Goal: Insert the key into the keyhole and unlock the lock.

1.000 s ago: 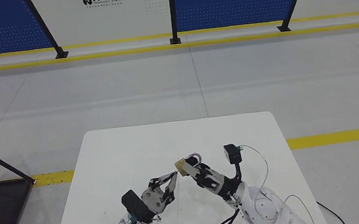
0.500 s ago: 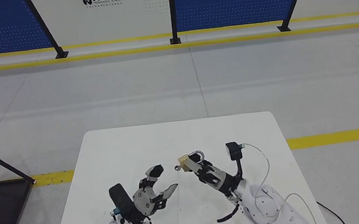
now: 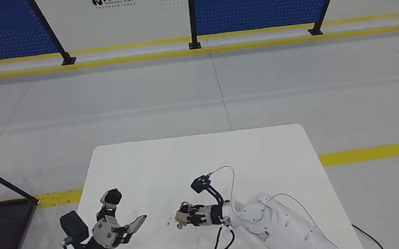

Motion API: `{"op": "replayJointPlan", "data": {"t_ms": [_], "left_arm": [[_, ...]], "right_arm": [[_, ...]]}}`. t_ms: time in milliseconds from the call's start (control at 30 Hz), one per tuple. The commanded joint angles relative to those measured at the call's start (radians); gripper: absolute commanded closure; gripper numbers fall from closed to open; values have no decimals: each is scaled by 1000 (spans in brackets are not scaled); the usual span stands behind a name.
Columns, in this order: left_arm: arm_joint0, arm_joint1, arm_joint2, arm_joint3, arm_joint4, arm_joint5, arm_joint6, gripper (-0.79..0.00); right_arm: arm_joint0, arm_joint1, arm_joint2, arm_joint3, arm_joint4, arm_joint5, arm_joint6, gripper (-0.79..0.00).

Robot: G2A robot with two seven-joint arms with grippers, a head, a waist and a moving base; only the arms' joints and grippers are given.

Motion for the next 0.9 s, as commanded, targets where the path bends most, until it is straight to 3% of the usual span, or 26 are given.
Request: {"op": "replayJointPlan", "data": {"t_ms": [0, 200, 233, 267, 300, 333, 400, 633, 867], "left_arm": [[-6, -1, 5, 12, 54, 54, 0, -785], [-28, -4, 36, 50, 91, 87, 24, -785], [-30, -5, 40, 54, 93, 88, 25, -785], [-32, -5, 43, 56, 95, 89, 25, -785], [-33, -5, 47, 57, 99, 90, 25, -785], [-34, -5, 49, 58, 102, 92, 26, -785], [-36, -5, 54, 58, 108, 93, 25, -785], [-38, -5, 60, 60, 116, 105, 26, -785], [-31, -5, 52, 62, 114, 121, 47, -785]], "right_arm": [[39, -20, -46, 51, -6, 18, 4, 0], [107, -72, -139, 161, -4, 52, -13, 0], [115, -79, -149, 176, -5, 57, -17, -65], [122, -86, -157, 189, -8, 63, -21, -188], [128, -92, -165, 200, -8, 65, -23, -366], [133, -97, -171, 210, -6, 66, -26, -459], [142, -105, -181, 225, -12, 67, -30, -785], [142, -107, -175, 220, -54, 54, -74, -785], [70, -56, -91, 112, -140, 44, -134, -785]]}}
